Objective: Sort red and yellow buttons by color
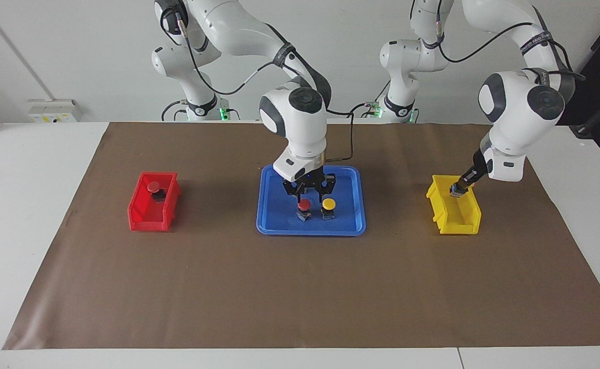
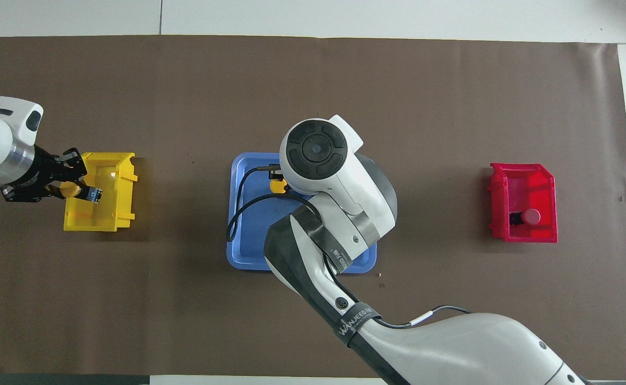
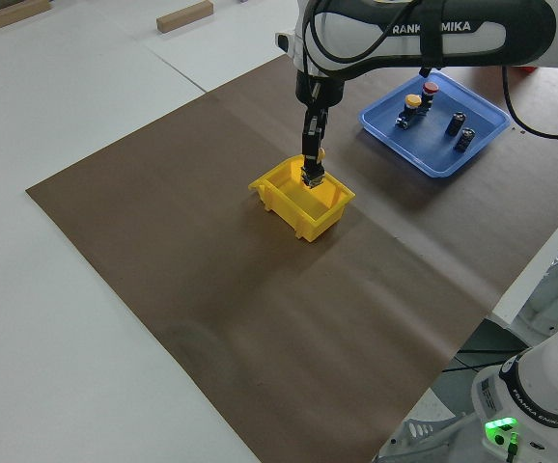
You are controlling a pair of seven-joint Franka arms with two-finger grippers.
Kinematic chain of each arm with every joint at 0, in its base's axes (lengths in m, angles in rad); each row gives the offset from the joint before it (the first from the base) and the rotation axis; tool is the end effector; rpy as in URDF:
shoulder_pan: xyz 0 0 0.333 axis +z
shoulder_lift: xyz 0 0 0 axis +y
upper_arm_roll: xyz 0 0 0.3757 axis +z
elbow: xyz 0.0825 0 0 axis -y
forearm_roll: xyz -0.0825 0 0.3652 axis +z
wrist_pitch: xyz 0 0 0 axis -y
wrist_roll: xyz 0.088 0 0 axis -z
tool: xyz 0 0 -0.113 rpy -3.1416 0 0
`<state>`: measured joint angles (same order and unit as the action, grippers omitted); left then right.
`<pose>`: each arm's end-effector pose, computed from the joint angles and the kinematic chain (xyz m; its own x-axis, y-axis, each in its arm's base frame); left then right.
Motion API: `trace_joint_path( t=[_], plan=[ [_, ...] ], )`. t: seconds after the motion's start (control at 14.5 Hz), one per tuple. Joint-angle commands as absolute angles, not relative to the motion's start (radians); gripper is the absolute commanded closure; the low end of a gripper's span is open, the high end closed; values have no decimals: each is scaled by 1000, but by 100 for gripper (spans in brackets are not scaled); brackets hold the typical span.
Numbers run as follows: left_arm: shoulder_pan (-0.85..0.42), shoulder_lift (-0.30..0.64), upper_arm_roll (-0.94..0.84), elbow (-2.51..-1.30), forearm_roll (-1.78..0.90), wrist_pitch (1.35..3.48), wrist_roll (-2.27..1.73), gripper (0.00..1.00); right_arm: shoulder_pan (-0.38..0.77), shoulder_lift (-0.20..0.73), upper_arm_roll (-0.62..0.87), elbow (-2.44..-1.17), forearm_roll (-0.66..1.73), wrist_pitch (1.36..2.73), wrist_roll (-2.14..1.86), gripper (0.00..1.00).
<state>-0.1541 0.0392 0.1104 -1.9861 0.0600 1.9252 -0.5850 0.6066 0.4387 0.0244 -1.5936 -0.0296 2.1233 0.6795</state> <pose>0.5374 -0.0197 0.4980 0.8664 0.4966 -0.0515 0.4899 -0.8655 -0.1039 0.5644 0.4071 0.4449 0.9960 -0.0386 0.0809 -0.0350 -0.9984 -0.0446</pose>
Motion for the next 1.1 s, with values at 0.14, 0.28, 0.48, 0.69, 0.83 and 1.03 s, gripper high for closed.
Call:
trace_joint_path(
  t=[0.14, 0.28, 0.48, 0.69, 0.83, 1.03],
  plan=[
    [-140, -40, 107, -2147, 92, 2087, -650, 98, 604, 417, 20, -1657, -66, 2161, 683, 38],
    [-132, -55, 107, -2186, 92, 2118, -672, 98, 603, 413, 20, -1673, -78, 2174, 681, 38],
    [-132, -58, 107, -2215, 92, 2137, -681, 98, 603, 391, 20, -1750, -78, 2249, 681, 38],
    [-129, -55, 107, -2272, 92, 2219, -684, 98, 603, 390, 20, -1755, -78, 2253, 680, 49],
    [-129, -48, 107, -2281, 92, 2237, -696, 98, 598, 391, 20, -1740, -78, 2234, 677, 73],
    [-129, -46, 107, -2281, 92, 2235, -695, 98, 575, 408, 18, -1578, -75, 2063, 670, 86]
  ],
)
